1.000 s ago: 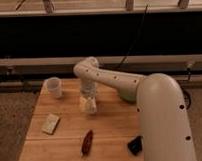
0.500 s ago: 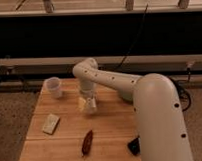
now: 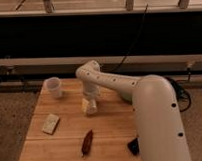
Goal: Stand the bottle upright
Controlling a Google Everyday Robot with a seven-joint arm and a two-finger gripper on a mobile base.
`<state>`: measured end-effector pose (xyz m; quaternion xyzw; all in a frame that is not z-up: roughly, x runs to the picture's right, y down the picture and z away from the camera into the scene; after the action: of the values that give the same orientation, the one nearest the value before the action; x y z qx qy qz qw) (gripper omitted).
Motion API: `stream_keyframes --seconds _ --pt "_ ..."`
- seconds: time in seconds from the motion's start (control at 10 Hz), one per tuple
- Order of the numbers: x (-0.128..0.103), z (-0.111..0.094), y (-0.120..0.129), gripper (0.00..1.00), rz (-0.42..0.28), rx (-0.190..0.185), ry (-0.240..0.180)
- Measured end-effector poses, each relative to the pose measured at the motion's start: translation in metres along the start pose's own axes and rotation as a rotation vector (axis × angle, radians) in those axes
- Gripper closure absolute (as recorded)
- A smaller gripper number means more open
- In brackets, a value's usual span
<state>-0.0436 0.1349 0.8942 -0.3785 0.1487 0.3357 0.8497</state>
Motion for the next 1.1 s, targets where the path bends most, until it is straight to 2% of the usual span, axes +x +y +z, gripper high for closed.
stream_keyframes --seconds 0.2,0.5,0.8,1.1 --pt "0.011 0.003 -0.014 0.2 0.031 0.021 0.007" --pt "0.024 -0.004 -0.035 0.2 0.048 0.069 -0.003" --pt "0.024 -0.014 -0.045 0.2 0.013 0.101 -0.026" --pt "0.017 -0.027 -0.056 0.2 -0.067 0.119 -0.062"
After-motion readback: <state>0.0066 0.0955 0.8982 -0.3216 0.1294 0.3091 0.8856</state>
